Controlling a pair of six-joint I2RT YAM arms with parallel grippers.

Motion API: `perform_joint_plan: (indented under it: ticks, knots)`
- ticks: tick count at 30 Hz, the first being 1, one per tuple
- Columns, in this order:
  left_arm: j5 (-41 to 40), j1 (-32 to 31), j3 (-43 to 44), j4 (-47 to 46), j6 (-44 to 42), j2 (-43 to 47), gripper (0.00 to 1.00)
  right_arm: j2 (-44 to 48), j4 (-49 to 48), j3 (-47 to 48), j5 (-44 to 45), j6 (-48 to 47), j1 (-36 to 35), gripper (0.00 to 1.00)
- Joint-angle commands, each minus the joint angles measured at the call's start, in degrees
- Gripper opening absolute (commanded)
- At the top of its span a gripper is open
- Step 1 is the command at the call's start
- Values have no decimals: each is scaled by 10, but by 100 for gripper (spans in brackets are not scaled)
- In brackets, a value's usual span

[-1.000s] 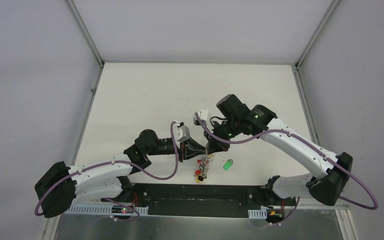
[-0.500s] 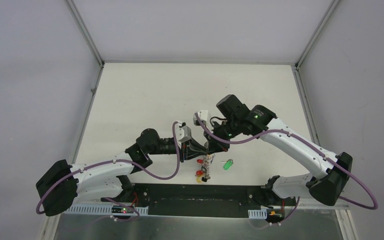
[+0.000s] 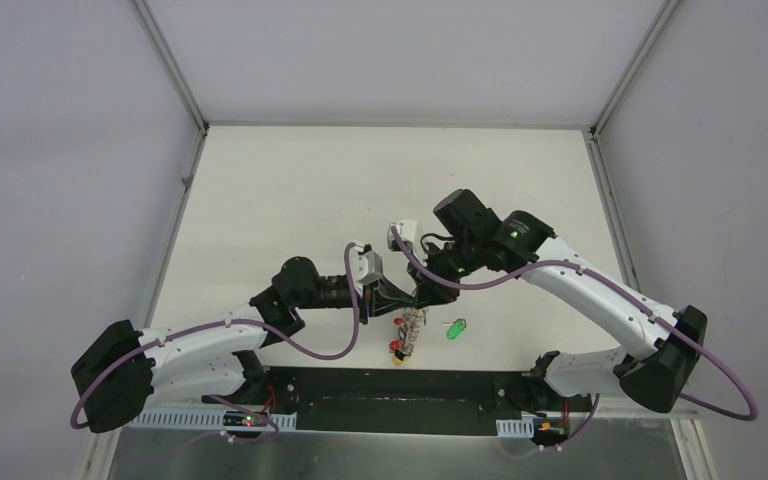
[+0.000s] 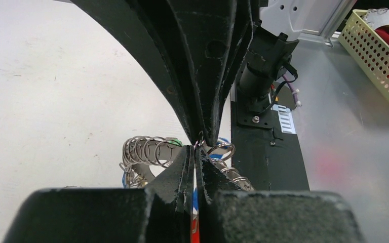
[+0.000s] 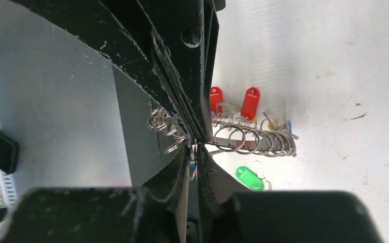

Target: Put the keys on the keyring

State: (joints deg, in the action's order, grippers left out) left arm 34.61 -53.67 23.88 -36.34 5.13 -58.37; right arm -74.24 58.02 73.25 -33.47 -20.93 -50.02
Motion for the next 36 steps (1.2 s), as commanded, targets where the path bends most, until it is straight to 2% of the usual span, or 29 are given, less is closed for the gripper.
perform_joint_plan:
  ticks: [1, 3, 5, 8, 11, 15, 23, 24, 25, 30, 36]
  knots:
    - [-31, -6, 3, -13, -7, 34, 0, 41, -59, 6, 21, 6, -1, 22]
    - [-52, -6, -6, -15, -6, 51, 0, 62, -97, -14, 47, 21, 0, 37]
    - [-66, -6, -16, -29, -3, 66, 0, 94, -148, -45, 68, 39, 2, 46]
    - [-73, -6, -29, -51, -1, 84, 0, 145, -230, -96, 81, 75, 13, 52]
    - [-72, -6, -42, -70, 0, 98, 0, 179, -286, -136, 72, 98, 25, 51]
    - [-71, -6, -67, -127, 4, 112, 0, 193, -315, -164, 43, 113, 44, 41]
    - [-79, -6, -105, -234, 13, 119, 0, 205, -396, -201, 21, 116, 49, 41]
    - [-80, -6, -108, -243, 14, 120, 0, 209, -404, -207, -95, 115, 49, 40]
    - [-81, -6, -110, -252, 16, 119, 0, 213, -412, -212, -112, 115, 49, 40]
    - [-91, -6, -115, -274, 20, 120, 0, 235, -446, -248, -151, 97, 49, 39]
    - [-97, -6, -112, -273, 20, 120, 0, 242, -453, -265, -145, 93, 49, 40]
